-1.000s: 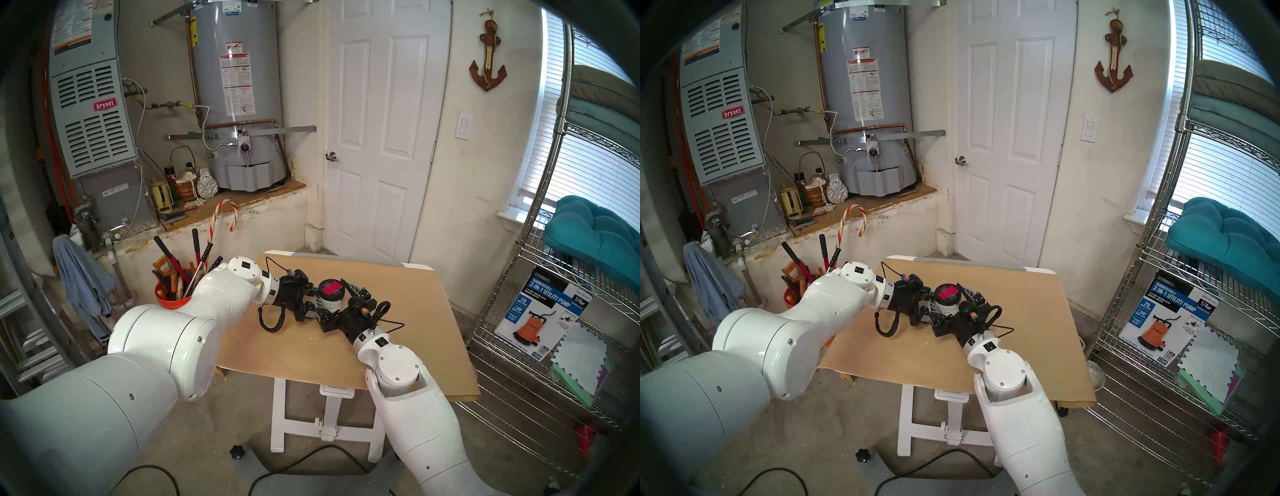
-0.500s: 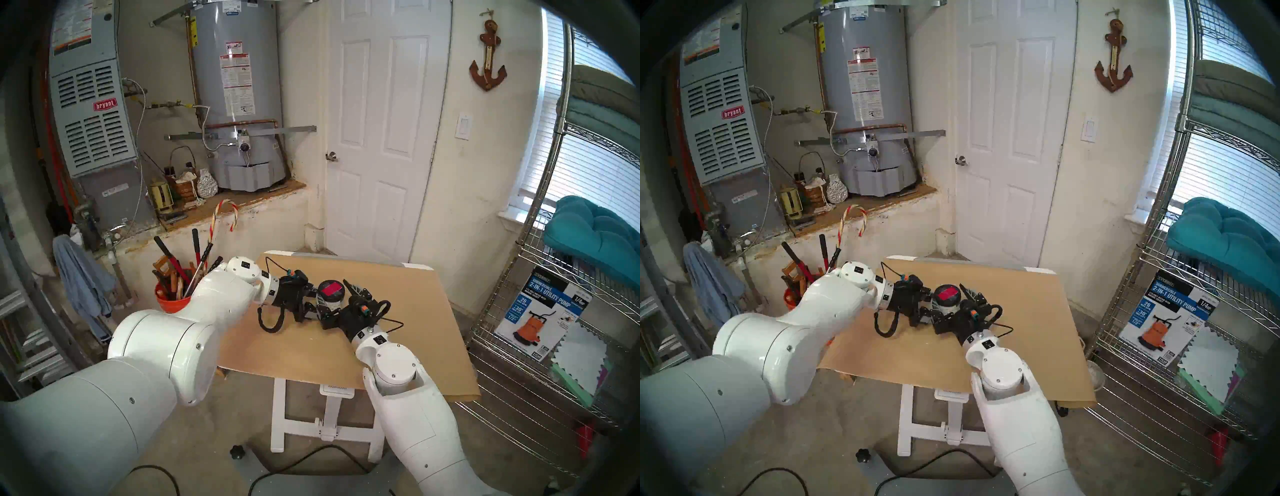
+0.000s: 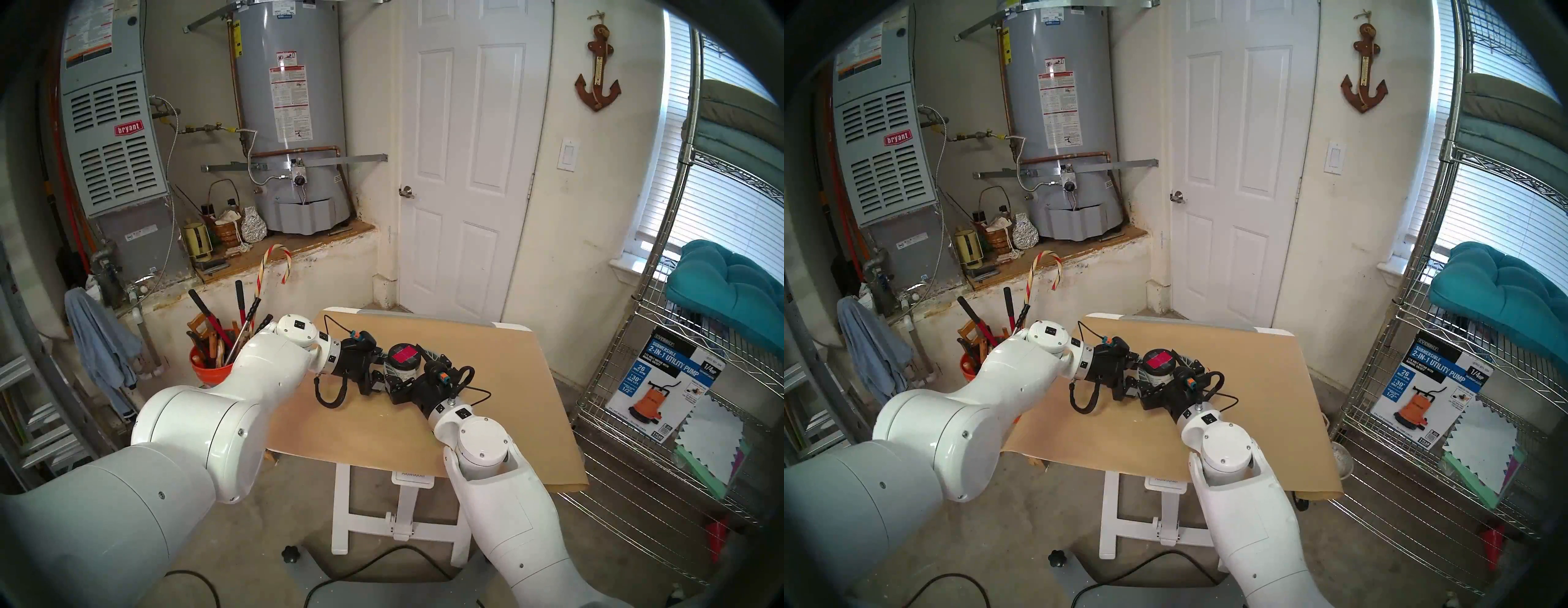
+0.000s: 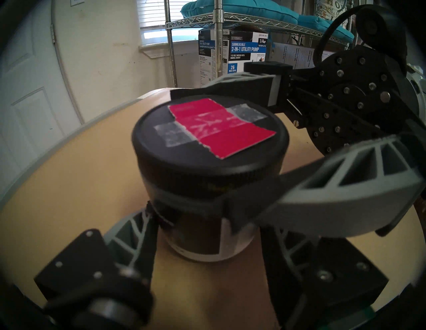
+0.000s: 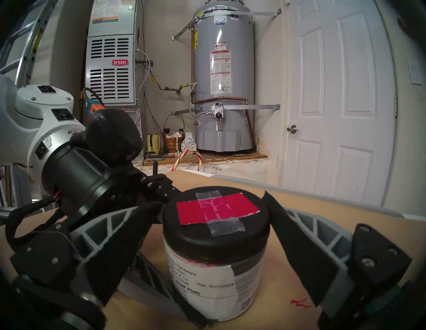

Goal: Open paint jar

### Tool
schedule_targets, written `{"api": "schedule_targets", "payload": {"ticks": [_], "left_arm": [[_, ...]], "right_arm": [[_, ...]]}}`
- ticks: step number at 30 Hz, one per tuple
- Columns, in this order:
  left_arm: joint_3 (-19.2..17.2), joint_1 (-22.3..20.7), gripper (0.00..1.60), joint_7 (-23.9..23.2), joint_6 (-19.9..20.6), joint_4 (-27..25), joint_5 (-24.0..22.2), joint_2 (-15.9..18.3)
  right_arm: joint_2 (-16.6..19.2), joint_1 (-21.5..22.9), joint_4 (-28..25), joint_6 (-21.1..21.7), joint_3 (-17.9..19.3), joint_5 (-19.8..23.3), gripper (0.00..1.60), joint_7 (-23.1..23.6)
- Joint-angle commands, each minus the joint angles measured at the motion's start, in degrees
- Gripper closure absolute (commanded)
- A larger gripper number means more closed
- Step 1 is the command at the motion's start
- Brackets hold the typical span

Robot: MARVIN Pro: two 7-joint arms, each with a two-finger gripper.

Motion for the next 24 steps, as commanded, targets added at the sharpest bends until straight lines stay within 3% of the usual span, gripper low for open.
{"api": "schedule_targets", "payload": {"ticks": [1,11,14,15,17,18,19,22,24], "left_arm": [[-0.2,-0.5,1.6,-0.1,0.0,-2.1,-0.2,-0.1],[-0.3,0.4,1.6,-0.4,0.8,-3.8,-0.1,0.1],[-0.4,0.8,1.6,-0.5,1.2,-4.5,-0.1,0.1],[-0.4,1.0,1.6,-0.5,1.4,-5.0,0.0,0.1],[-0.4,1.3,1.6,-0.6,1.6,-5.4,0.0,0.2],[-0.4,1.3,1.6,-0.6,1.7,-5.6,0.0,0.2],[-0.4,1.4,1.6,-0.6,1.8,-5.8,0.1,0.2],[-0.4,1.7,1.6,-0.7,2.2,-6.3,0.2,0.3],[-0.5,1.8,1.6,-0.8,2.4,-6.7,0.2,0.4]], "right_arm": [[-1.5,3.6,1.6,-1.2,-0.4,-0.7,0.0,-1.3],[-1.9,4.6,3.6,-2.8,-0.4,-1.2,0.0,-2.0],[-1.7,4.8,3.9,-3.2,-0.2,-1.2,0.1,-1.9],[-1.6,4.9,4.2,-3.4,0.1,-1.1,0.82,-1.8],[-1.5,4.9,4.3,-3.6,0.2,-1.1,0.96,-1.6],[-1.4,4.9,4.3,-3.6,0.3,-1.1,1.14,-1.6],[-1.0,5.0,4.3,-3.6,0.2,-1.2,1.15,-1.1],[-0.5,5.1,4.4,-3.6,0.3,-1.1,1.44,-0.6],[-0.1,5.2,4.6,-3.8,0.3,-1.2,1.5,-0.2]]}}
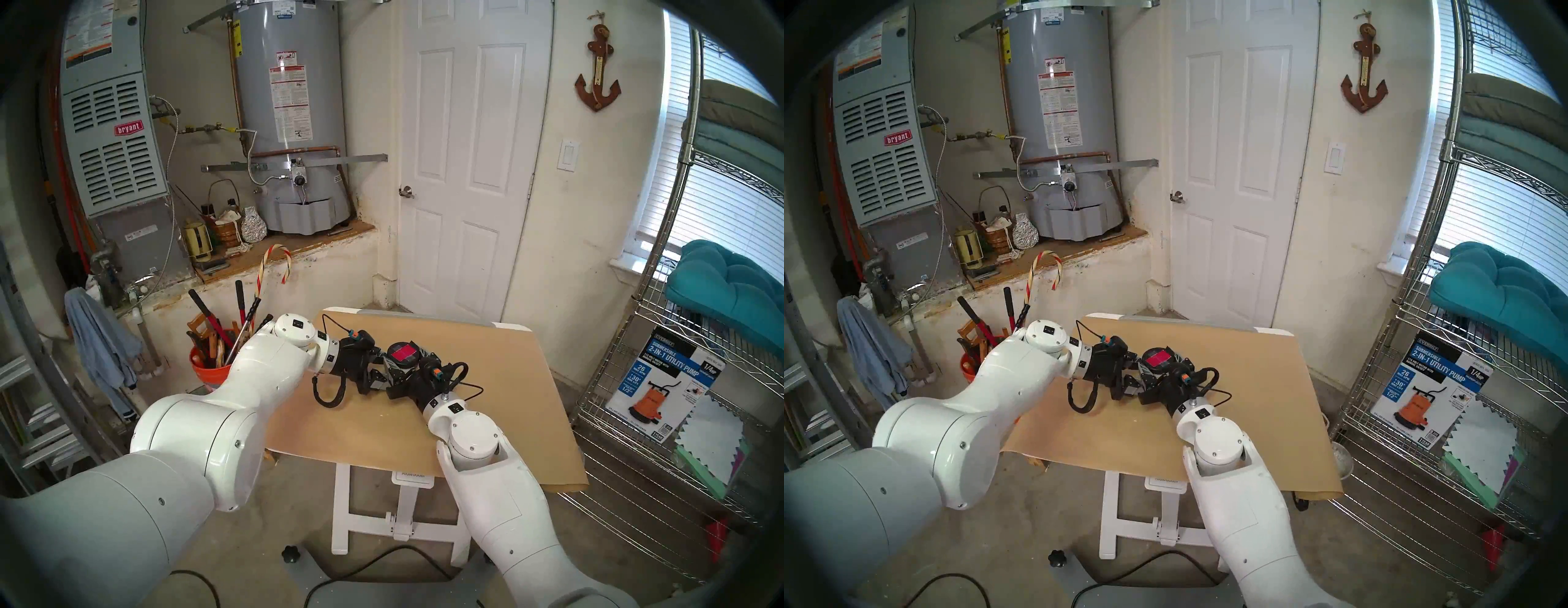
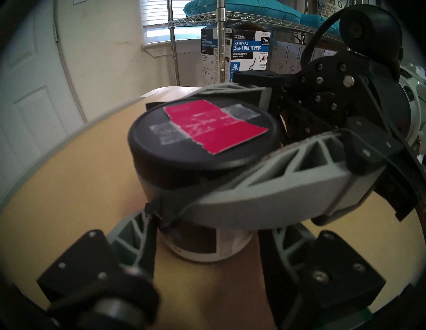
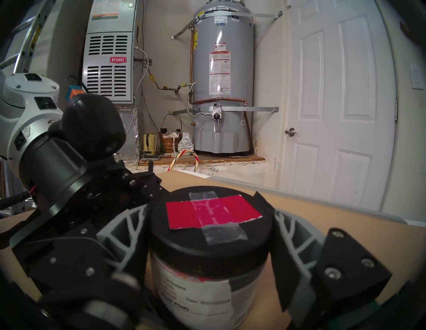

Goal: Open paint jar

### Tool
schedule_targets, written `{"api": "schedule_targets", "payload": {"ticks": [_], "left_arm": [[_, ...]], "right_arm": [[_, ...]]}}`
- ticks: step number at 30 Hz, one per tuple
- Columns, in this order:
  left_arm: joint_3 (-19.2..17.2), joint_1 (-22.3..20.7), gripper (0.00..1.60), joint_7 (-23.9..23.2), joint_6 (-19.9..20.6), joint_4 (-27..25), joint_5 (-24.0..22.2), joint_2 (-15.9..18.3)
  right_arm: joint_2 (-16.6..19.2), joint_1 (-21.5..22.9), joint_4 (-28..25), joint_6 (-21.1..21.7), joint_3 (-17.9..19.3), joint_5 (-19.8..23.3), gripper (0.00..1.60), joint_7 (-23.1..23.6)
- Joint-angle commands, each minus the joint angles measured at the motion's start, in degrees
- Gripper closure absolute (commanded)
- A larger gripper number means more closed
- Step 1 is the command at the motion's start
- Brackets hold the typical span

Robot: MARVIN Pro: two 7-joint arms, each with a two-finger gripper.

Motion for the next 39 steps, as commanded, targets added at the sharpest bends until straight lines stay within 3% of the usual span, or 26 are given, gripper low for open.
{"api": "schedule_targets", "payload": {"ticks": [1,2,10,29,39], "left_arm": [[-0.1,-0.2,1.6,-0.8,0.1,-2.6,-0.2,0.0],[-0.1,-0.2,1.6,-0.8,0.2,-2.7,-0.2,0.0],[-0.4,-0.2,1.6,-1.4,-0.2,-2.7,-0.4,0.6],[-1.1,-1.2,1.6,-3.2,-1.6,-0.9,-0.6,1.5],[-1.5,-1.6,1.6,-3.1,-2.4,0.2,-0.6,1.4]], "right_arm": [[1.3,2.2,-0.4,-0.8,0.5,0.5,1.52,2.0],[1.5,2.3,-0.2,-1.0,0.5,0.6,1.6,2.3],[3.4,4.3,2.4,-2.1,1.6,2.2,1.6,6.7],[7.3,11.8,11.0,-5.0,3.4,7.5,1.6,23.8],[6.3,11.7,11.9,-6.0,4.4,8.4,1.6,25.7]]}}
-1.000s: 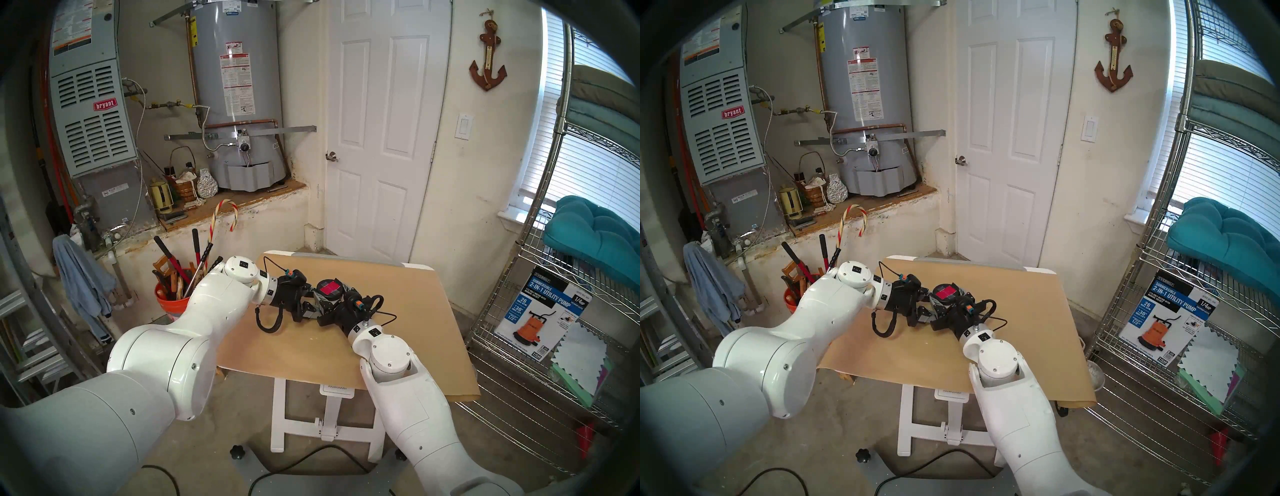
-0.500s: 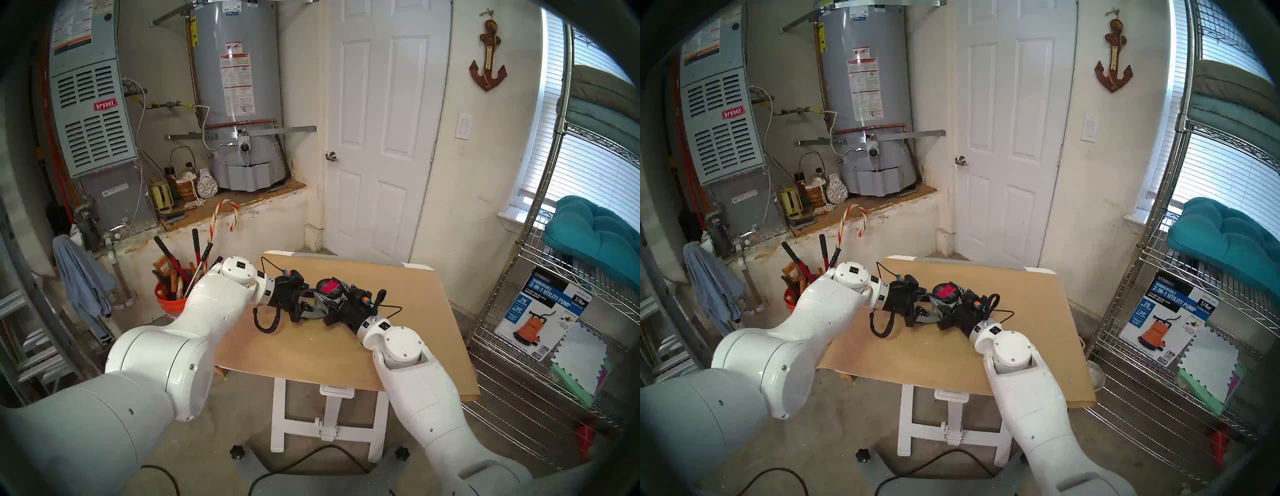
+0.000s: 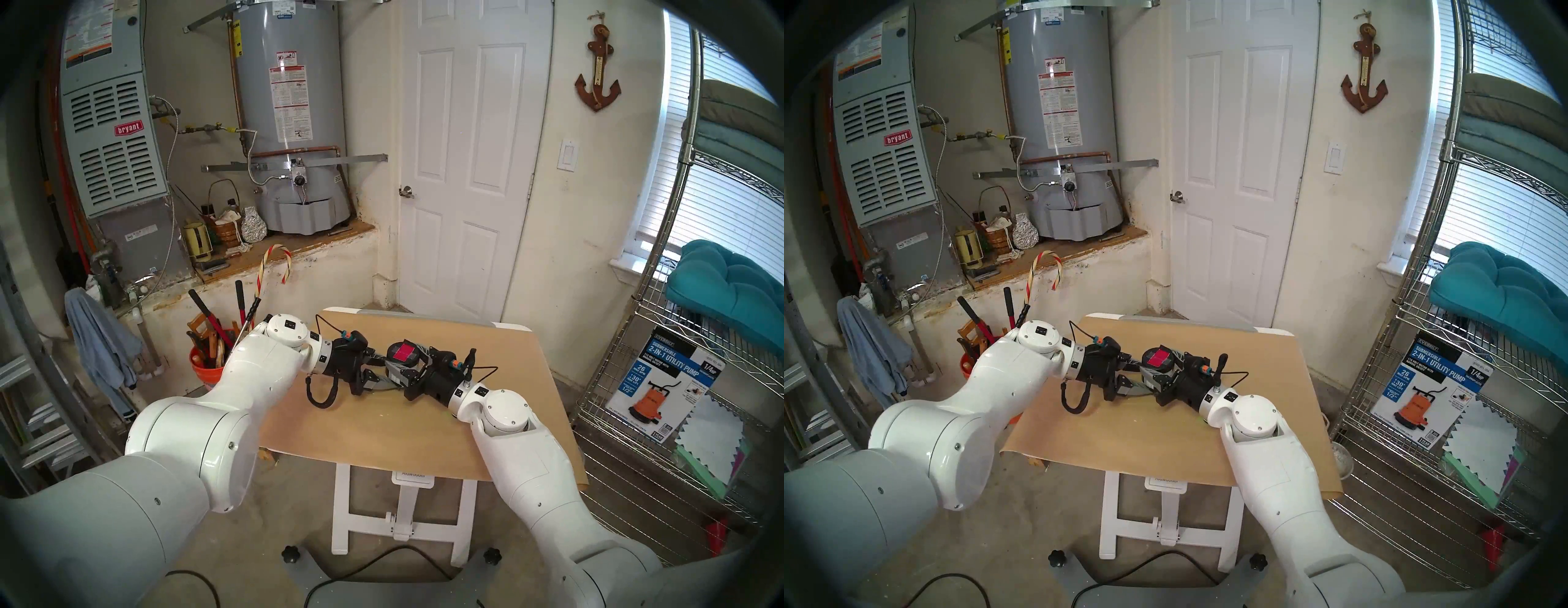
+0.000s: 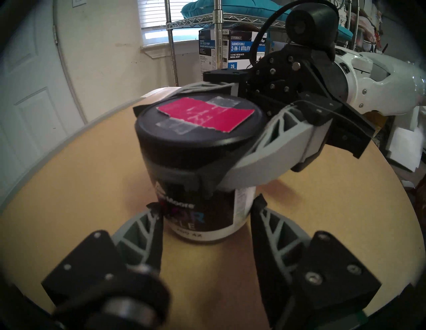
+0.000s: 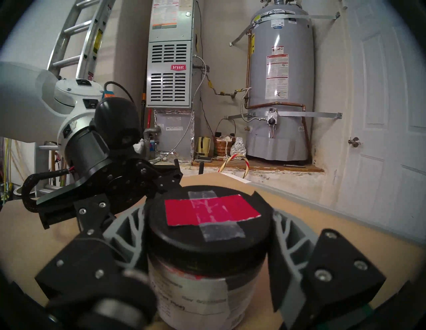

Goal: Open paint jar

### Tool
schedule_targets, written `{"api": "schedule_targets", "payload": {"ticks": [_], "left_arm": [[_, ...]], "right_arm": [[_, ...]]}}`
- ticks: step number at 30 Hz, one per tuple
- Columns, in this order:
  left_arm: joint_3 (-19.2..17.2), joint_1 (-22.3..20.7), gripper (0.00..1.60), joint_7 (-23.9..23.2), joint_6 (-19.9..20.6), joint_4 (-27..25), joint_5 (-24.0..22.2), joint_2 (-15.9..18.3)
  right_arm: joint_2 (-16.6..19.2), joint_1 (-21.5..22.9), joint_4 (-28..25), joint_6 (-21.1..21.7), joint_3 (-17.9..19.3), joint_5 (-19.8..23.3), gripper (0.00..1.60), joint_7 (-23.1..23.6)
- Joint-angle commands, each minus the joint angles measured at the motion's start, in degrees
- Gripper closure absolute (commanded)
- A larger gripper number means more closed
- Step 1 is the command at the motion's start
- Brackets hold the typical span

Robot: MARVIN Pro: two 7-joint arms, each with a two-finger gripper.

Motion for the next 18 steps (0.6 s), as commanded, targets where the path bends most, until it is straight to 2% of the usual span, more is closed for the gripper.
{"api": "schedule_targets", "payload": {"ticks": [1,7,8,9,16,18], "left_arm": [[-0.3,-1.8,1.6,-0.9,-0.6,0.2,-0.5,-0.1],[-0.7,-2.0,1.6,-1.1,-1.1,0.7,-0.8,-0.8],[-0.7,-2.0,1.52,-1.1,-1.1,0.7,-0.8,-0.8],[-0.8,-2.1,1.33,-1.1,-1.1,0.8,-0.8,-0.8],[-1.0,-2.1,1.18,-1.0,-1.4,1.2,-0.6,-1.0],[-1.1,-2.2,0.96,-0.9,-1.4,1.3,-0.5,-1.0]], "right_arm": [[-0.2,1.5,-0.4,-0.4,1.1,0.6,1.6,-0.7],[-1.2,1.1,-0.9,-0.3,1.2,0.8,1.6,-1.1],[-1.3,1.0,-0.9,-0.4,1.2,0.8,1.6,-1.1],[-1.4,1.0,-1.0,-0.4,1.1,0.7,1.6,-1.2],[-1.8,0.7,-1.2,-0.3,1.3,0.6,1.6,-1.3],[-1.9,0.7,-1.3,-0.3,1.3,0.6,1.6,-1.3]]}}
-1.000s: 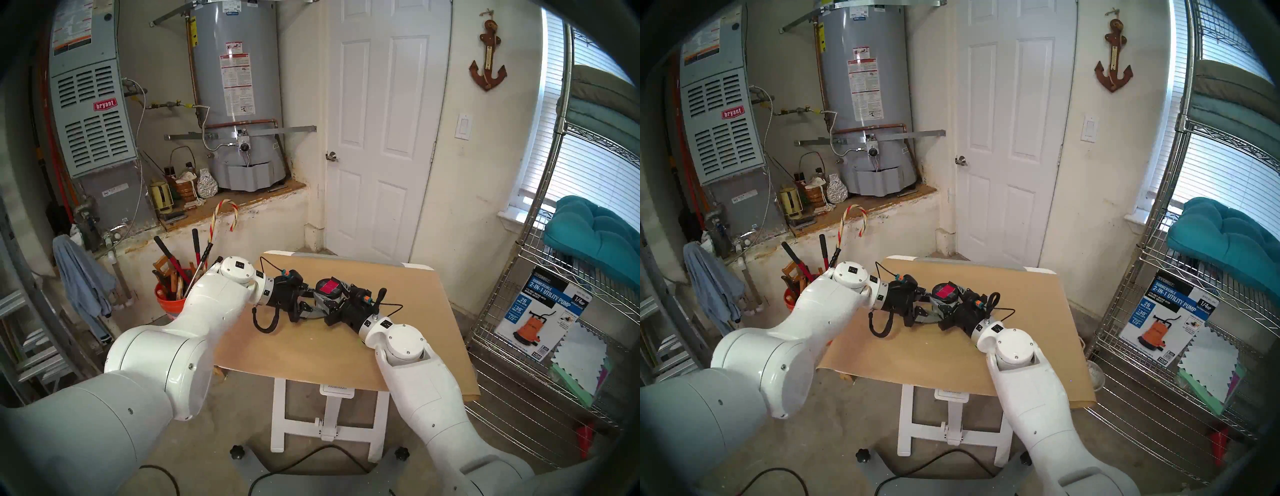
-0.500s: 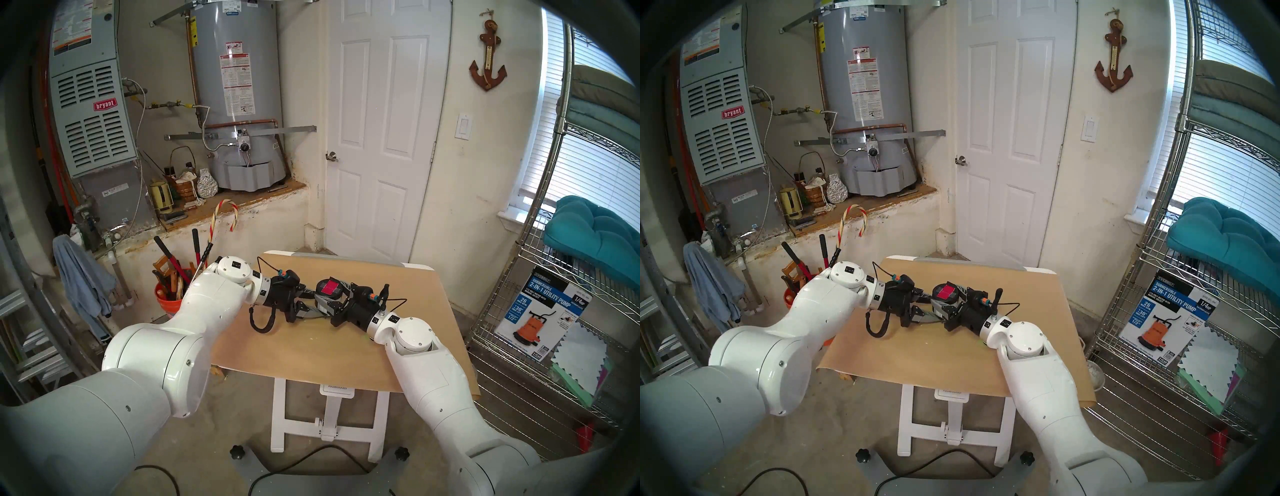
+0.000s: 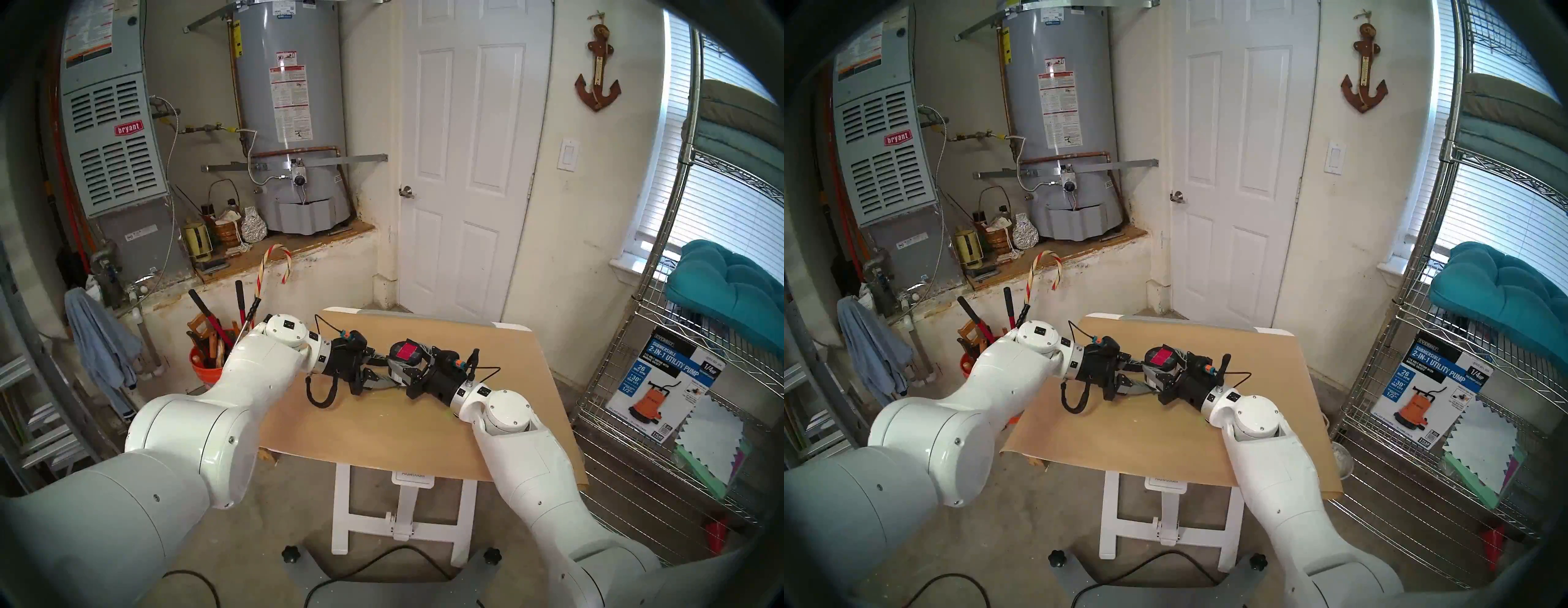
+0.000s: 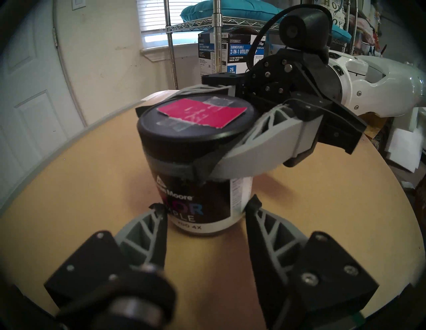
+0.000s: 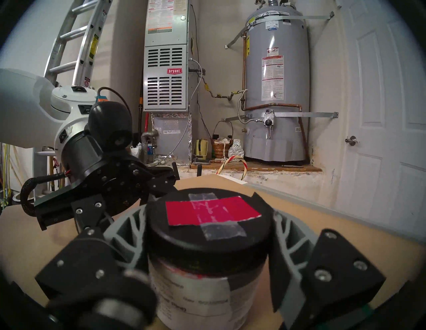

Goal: Open paint jar

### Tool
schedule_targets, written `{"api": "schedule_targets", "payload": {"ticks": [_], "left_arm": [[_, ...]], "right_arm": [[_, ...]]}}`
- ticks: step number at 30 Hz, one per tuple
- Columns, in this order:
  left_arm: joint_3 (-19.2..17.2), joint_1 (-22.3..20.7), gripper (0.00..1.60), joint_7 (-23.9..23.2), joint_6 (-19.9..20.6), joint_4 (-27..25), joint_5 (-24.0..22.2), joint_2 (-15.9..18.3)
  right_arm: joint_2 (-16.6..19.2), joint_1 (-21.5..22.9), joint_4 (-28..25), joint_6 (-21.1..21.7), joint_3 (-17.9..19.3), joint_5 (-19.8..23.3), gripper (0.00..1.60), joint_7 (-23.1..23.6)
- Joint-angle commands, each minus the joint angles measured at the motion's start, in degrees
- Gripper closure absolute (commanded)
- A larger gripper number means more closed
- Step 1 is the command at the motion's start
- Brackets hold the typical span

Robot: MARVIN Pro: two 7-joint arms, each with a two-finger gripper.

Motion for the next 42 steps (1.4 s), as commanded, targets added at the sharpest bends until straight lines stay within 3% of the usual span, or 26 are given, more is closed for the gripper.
{"api": "schedule_targets", "payload": {"ticks": [1,4,6,8,9,12,14,15,16,24,42], "left_arm": [[-0.3,-1.5,0.92,-0.7,-0.3,-0.1,-0.5,-0.8],[-0.3,-1.6,0.82,-0.7,-0.3,0.0,-0.5,-0.9],[-0.4,-1.6,0.58,-0.7,-0.3,0.2,-0.4,-0.9],[-0.4,-1.7,0.51,-0.6,-0.3,0.2,-0.3,-0.9],[-0.4,-1.7,0.37,-0.6,-0.3,0.3,-0.3,-0.9],[-0.5,-1.8,0.33,-0.7,-0.3,0.5,-0.3,-0.9],[-0.5,-1.9,0.19,-0.7,-0.2,0.6,-0.3,-0.9],[-0.5,-1.9,0.03,-0.8,-0.3,0.6,-0.3,-0.9],[-0.5,-1.9,0.0,-0.9,-0.2,0.7,-0.3,-0.9],[-0.9,-1.6,0.0,-0.8,-0.3,0.3,-0.3,-1.0],[-1.2,-2.9,0.0,4.1,-2.3,3.7,0.1,-3.2]], "right_arm": [[-1.1,1.0,-1.5,-0.1,0.1,0.2,1.6,-0.8],[-1.2,0.8,-1.7,-0.1,0.1,0.1,1.6,-0.9],[-1.3,0.7,-1.8,-0.1,0.2,0.1,1.6,-1.0],[-1.4,0.6,-1.9,-0.1,0.2,0.1,1.6,-1.2],[-1.4,0.6,-1.9,-0.2,0.2,0.0,1.6,-1.2],[-1.6,0.3,-1.9,-0.6,0.2,-0.3,1.6,-1.8],[-1.7,0.2,-1.9,-0.9,0.1,-0.5,1.6,-2.1],[-1.7,0.2,-1.8,-1.0,0.1,-0.6,1.6,-2.2],[-1.7,0.2,-1.7,-1.3,-0.1,-0.8,1.6,-2.4],[-1.8,-0.4,-2.3,-1.4,-0.3,-0.7,1.6,-2.8],[-2.3,-2.3,-4.7,-0.9,-0.8,0.2,1.6,-2.5]]}}
